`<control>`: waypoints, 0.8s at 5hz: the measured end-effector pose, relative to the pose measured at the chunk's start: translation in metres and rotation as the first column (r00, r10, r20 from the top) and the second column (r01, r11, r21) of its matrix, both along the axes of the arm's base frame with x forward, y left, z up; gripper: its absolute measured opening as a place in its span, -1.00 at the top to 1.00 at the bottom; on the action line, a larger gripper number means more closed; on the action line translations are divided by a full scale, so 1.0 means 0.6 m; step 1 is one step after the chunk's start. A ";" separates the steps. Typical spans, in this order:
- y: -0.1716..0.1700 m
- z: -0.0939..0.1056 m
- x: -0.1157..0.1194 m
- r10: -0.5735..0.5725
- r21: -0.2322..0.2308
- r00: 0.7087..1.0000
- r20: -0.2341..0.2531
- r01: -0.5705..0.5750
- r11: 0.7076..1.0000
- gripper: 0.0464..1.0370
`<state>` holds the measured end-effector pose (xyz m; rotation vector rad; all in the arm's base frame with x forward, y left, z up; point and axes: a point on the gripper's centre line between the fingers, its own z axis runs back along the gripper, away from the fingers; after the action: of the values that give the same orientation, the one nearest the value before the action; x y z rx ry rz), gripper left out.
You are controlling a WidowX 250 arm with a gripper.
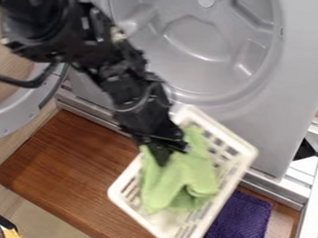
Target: Move the white basket and green cloth to the left of purple cloth
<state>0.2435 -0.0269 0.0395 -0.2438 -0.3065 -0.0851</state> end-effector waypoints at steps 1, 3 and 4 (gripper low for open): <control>0.044 -0.023 -0.031 0.084 0.025 0.995 -0.047 -0.083 0.996 0.86; 0.114 -0.069 -0.051 0.218 0.028 0.975 -0.045 -0.217 0.976 0.86; 0.141 -0.082 -0.040 0.258 0.029 0.965 -0.036 -0.257 0.966 0.86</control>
<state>0.2194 0.0578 -0.0097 -0.1797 -0.2956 0.1732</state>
